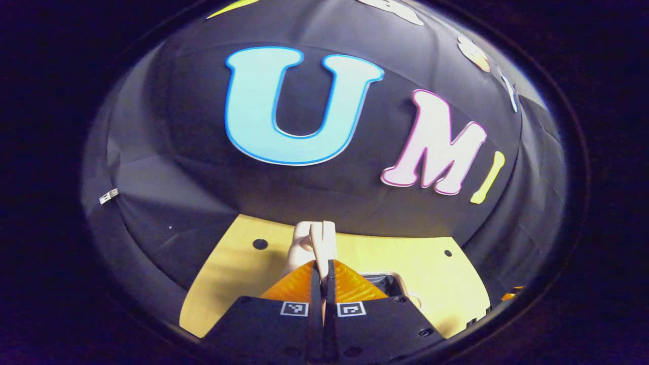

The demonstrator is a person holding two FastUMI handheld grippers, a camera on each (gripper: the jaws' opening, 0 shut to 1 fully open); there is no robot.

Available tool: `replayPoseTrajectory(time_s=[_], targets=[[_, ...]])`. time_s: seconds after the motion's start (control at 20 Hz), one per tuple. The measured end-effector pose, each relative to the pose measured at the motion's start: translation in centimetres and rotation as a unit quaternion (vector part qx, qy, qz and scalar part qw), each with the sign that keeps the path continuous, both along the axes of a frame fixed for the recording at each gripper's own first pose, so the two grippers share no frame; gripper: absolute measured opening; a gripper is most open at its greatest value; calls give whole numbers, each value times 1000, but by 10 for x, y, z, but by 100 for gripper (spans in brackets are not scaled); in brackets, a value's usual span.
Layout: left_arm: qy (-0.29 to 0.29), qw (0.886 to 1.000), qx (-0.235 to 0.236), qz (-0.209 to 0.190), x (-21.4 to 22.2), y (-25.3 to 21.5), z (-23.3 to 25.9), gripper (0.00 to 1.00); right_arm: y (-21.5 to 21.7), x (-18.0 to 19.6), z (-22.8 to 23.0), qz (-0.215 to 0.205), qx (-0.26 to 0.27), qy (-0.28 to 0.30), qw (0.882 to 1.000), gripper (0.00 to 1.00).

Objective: First open the suitcase, pack the skin care products into it, and then close the suitcase.

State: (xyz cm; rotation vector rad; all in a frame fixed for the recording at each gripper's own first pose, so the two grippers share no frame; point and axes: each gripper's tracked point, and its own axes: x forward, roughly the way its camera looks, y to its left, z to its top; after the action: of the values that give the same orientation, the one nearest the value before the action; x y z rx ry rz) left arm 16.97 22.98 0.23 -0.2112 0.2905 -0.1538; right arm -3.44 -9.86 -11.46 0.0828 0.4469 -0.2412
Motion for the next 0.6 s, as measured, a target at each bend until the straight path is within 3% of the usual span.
replayPoseTrajectory(time_s=[0.2,0.35,0.5,0.6], targets=[[-1,998,-50,-49,-16,-129,-4,6,1,11,23,33,-15,-35,999,98],[32,995,-49,-78,-13,-210,-56,7,4,15,40,46,-7,-64,997,98],[81,994,-34,-72,-3,-269,-128,7,18,11,47,77,0,-72,994,97],[111,992,-10,-58,4,-279,-162,7,21,6,47,95,-5,-74,993,97]])
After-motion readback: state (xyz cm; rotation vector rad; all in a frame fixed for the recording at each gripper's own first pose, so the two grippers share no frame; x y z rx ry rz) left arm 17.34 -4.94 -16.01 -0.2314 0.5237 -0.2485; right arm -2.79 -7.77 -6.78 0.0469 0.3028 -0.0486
